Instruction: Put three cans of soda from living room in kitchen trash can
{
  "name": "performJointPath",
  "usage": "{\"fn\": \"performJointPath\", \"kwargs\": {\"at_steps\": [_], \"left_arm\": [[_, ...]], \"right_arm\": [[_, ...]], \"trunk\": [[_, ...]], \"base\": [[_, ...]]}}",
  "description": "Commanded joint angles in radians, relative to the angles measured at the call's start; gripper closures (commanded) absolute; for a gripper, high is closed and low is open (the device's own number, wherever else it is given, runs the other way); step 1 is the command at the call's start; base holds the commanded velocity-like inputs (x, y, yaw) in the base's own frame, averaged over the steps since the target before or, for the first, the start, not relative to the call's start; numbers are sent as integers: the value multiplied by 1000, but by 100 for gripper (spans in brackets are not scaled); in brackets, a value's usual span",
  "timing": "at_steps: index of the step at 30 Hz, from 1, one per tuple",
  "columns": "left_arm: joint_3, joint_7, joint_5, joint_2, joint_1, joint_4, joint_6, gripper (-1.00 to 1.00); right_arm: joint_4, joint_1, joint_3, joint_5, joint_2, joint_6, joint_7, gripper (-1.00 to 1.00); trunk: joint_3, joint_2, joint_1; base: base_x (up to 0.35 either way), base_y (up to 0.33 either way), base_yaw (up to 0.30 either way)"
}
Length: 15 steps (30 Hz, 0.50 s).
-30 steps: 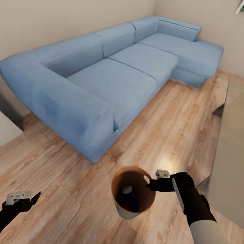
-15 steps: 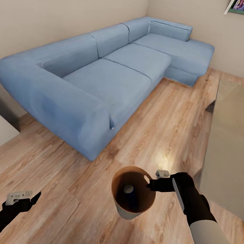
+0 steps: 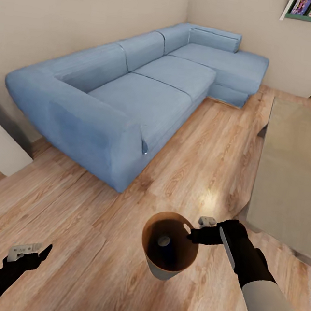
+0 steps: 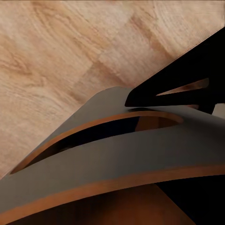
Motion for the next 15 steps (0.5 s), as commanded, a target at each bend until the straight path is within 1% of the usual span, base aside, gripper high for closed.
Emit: {"fn": "performJointPath", "kwargs": {"at_steps": [1, 10, 12, 13, 15], "left_arm": [[0, 0, 0, 0, 0, 0, 0, -100], [0, -1, 0, 0, 0, 0, 0, -100], [0, -1, 0, 0, 0, 0, 0, -100], [0, -1, 0, 0, 0, 0, 0, -100], [0, -1, 0, 0, 0, 0, 0, -100]], "right_arm": [[0, 0, 0, -28, 0, 8, 3, 100], [0, 0, -9, -30, -2, 8, 4, 100], [0, 0, -34, -33, -3, 9, 4, 100], [0, 0, -57, -34, -2, 9, 4, 100], [0, 0, -74, -34, -2, 9, 4, 100]], "trunk": [[2, 0, 0], [15, 0, 0], [18, 0, 0], [20, 0, 0], [23, 0, 0]], "base": [[-324, 0, 0], [-324, 0, 0], [-324, 0, 0], [-324, -7, 0], [-322, -35, 0]]}}
